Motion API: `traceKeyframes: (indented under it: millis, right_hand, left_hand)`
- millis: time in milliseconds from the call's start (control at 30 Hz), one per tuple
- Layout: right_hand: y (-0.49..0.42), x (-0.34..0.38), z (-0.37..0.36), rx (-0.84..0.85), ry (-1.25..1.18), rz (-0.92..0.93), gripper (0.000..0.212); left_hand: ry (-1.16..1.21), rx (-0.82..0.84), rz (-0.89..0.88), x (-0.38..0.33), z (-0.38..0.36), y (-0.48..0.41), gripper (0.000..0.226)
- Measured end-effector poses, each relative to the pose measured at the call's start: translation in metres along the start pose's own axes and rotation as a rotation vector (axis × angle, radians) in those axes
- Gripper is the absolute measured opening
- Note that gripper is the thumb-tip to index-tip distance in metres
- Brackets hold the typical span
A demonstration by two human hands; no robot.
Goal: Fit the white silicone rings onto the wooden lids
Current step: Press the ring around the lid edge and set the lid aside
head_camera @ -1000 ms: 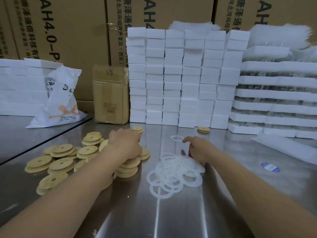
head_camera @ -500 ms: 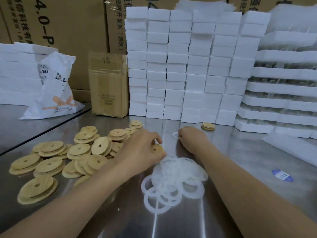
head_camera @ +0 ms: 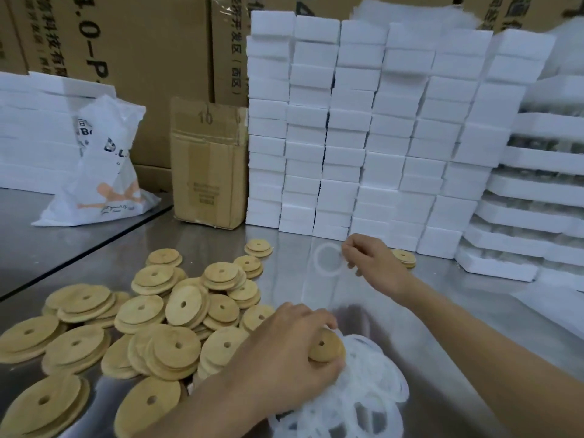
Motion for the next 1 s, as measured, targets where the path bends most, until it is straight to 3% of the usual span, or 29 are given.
traceKeyframes:
  millis: [167, 367, 500, 667, 833, 1000]
  right_hand:
    - [0.021, 0.027, -0.013, -0.032, -0.268, -0.045, 0.023]
    - [0.077, 0.057, -0.012, -0.167, -0.333, -0.017, 0.022]
    - [0.111, 0.07, -0.01, -0.259, -0.372, -0.037, 0.027]
    - [0.143, 0.072, -0.008, -0.314, -0.418, -0.037, 0.027]
    - [0.161, 0.076, -0.003, -0.263, -0.277, 0.031, 0.028]
    - [0.168, 0.094, -0.003, -0.23, -0.243, 0.134, 0.02]
  left_hand:
    - [0.032, -0.055, 0.053, -0.003, -0.002, -0.003, 0.051]
    - [0.628, -0.191, 0.246, -0.004, 0.0, -0.01, 0.072]
    - [1.068, -0.04, 0.462, 0.002, -0.01, -0.016, 0.077]
    - [1.349, 0.109, 0.499, -0.002, -0.013, -0.015, 0.108]
    - [1.38, 0.12, 0.442, -0.01, -0.005, -0.009, 0.083]
    - [1.58, 0.101, 0.51, -0.013, 0.006, -0.009, 0.04]
Point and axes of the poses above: each hand's wrist, its own y-axis away from the middle knuckle, its own z-axis out of the back of the hand, x = y × z, the point moved 2 cm from there along -y, towards the middle knuckle, and after that the axes turned 14 degrees about -y, right-handed, at the moved point
